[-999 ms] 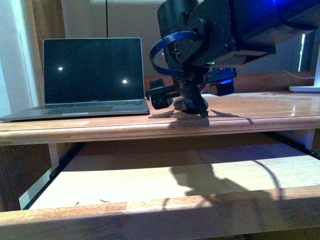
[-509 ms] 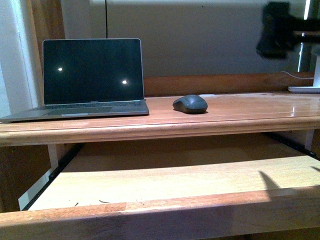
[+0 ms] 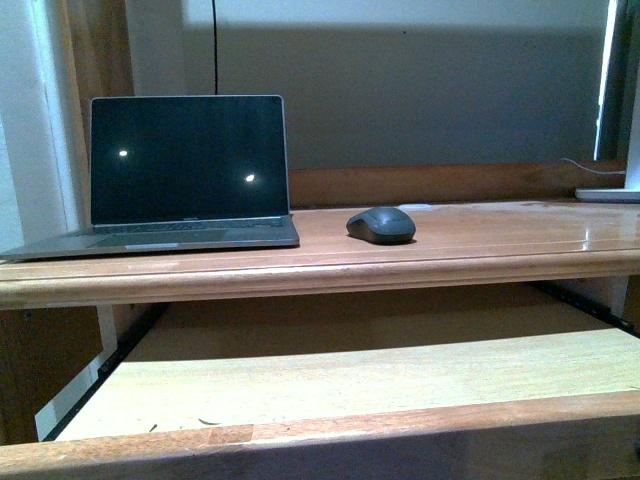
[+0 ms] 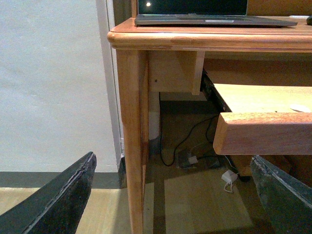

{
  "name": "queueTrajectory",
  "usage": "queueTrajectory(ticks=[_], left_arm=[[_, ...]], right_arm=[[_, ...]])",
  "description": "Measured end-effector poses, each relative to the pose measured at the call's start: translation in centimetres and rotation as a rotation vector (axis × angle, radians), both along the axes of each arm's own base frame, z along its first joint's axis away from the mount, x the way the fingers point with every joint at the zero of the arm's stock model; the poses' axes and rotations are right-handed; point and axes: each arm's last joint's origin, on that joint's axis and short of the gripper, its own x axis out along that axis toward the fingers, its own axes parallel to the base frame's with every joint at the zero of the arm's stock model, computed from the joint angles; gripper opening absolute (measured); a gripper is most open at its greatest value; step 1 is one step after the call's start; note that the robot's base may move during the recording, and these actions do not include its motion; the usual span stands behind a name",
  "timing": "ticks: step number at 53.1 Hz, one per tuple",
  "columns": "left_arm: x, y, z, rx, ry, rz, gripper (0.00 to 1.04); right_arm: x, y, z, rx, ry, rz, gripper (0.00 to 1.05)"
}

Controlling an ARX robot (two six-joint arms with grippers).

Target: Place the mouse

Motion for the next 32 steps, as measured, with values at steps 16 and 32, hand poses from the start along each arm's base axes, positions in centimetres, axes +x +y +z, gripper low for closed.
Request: queueTrajectory(ticks=[16, 32], left_arm=[[0.0, 0.0, 0.0, 0.0, 0.0, 0.0, 0.97], [0.0, 0.0, 0.0, 0.0, 0.0, 0.0, 0.97]], right_arm=[[3.6, 2.2, -0.7, -0.028, -0.024, -0.033, 0.97], [8.4, 5.8, 0.3, -0.053, -0.042, -0.033, 0.97]])
